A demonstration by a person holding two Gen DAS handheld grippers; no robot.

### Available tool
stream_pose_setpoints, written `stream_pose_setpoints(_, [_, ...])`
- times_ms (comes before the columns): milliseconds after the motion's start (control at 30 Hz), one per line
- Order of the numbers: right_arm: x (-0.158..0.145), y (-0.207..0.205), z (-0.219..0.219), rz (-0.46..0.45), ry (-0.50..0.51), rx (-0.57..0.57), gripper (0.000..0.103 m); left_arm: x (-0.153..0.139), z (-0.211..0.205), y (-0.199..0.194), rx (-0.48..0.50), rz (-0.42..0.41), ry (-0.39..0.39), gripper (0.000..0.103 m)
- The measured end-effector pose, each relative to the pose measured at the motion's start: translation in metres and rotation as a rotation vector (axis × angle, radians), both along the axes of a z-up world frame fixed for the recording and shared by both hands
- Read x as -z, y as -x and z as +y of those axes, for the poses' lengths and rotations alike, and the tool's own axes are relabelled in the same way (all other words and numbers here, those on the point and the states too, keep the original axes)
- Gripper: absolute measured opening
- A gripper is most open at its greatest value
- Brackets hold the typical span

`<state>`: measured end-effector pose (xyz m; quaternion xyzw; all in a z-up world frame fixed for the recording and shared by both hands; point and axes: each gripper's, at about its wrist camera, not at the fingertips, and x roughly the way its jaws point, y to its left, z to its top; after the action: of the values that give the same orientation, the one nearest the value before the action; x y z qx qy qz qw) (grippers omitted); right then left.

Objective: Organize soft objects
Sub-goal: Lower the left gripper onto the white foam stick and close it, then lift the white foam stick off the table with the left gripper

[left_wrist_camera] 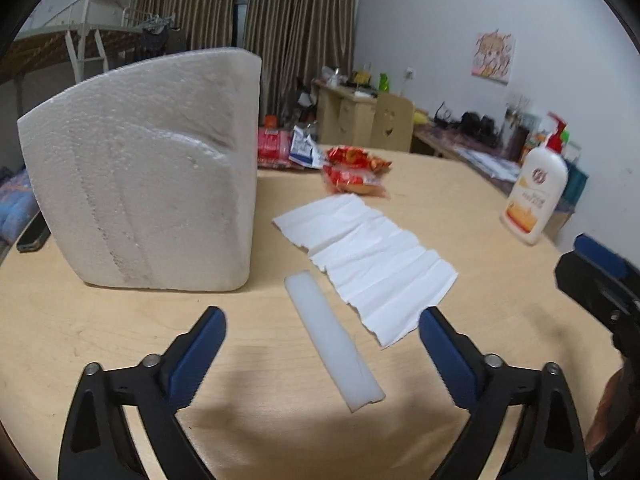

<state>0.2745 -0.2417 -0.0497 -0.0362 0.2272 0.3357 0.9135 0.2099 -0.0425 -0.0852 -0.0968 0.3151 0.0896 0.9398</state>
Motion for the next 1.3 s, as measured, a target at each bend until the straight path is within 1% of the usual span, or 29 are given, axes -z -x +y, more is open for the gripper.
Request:
stream_pose_setpoints(33, [0.0, -0.001, 0.0, 0.0, 0.002, -0.002, 0.103, 0.002, -0.002, -0.004, -0.01, 0.02, -0.012, 0.083])
stream_pose_setpoints(167, [0.001, -0.006, -0.001, 0.006, 0.001, -0.016, 0.103, 0.009, -0.001, -0.015, -0.027, 0.082, 0.003, 0.073])
stream_pose_setpoints(233, [0.002, -0.008, -0.002, 0.007, 0.002, -0.023, 0.103, 0.014, 0.0, -0.022, -0.034, 0.12, 0.013, 0.065])
stream_pose_setpoints(333, [0.003, -0.012, -0.002, 0.013, 0.0, -0.028, 0.103, 0.018, 0.001, -0.026, -0.047, 0.15, 0.012, 0.054])
stream_pose_setpoints(433, [0.003, -0.015, -0.002, 0.02, -0.002, -0.032, 0.103, 0.022, 0.002, -0.03, -0.059, 0.176, 0.018, 0.05])
stream_pose_setpoints(533, [0.004, -0.017, 0.0, 0.022, -0.001, -0.041, 0.103, 0.025, 0.003, -0.033, -0.06, 0.196, 0.029, 0.049])
stream_pose_setpoints(567, [0.004, -0.017, 0.0, 0.022, -0.001, -0.045, 0.103, 0.026, 0.003, -0.033, -0.06, 0.199, 0.035, 0.049])
stream_pose_setpoints(633, [0.005, -0.018, 0.0, 0.025, -0.003, -0.05, 0.103, 0.026, 0.003, -0.034, -0.068, 0.202, 0.029, 0.042])
stream_pose_setpoints(700, [0.007, -0.019, 0.001, 0.029, -0.001, -0.056, 0.103, 0.026, 0.002, -0.036, -0.07, 0.205, 0.023, 0.041])
stream_pose_setpoints(833, [0.008, -0.02, 0.001, 0.031, 0.002, -0.057, 0.103, 0.027, -0.003, -0.039, -0.075, 0.214, 0.0, 0.034])
stream_pose_setpoints(867, [0.008, -0.02, 0.001, 0.032, 0.0, -0.056, 0.103, 0.027, -0.004, -0.04, -0.072, 0.217, -0.005, 0.031])
stream_pose_setpoints(900, [0.008, -0.02, 0.0, 0.03, -0.004, -0.056, 0.103, 0.027, -0.006, -0.041, -0.071, 0.221, -0.015, 0.026])
stream_pose_setpoints(1033, [0.008, -0.019, -0.002, 0.031, -0.013, -0.053, 0.103, 0.027, -0.011, -0.044, -0.068, 0.228, -0.034, 0.015])
stream_pose_setpoints(1133, [0.009, -0.019, -0.003, 0.033, -0.008, -0.049, 0.103, 0.026, -0.008, -0.041, -0.072, 0.204, -0.005, 0.013])
stream_pose_setpoints(1300, [0.008, -0.017, -0.005, 0.035, -0.009, -0.044, 0.103, 0.021, -0.013, -0.037, -0.049, 0.171, -0.034, 0.013])
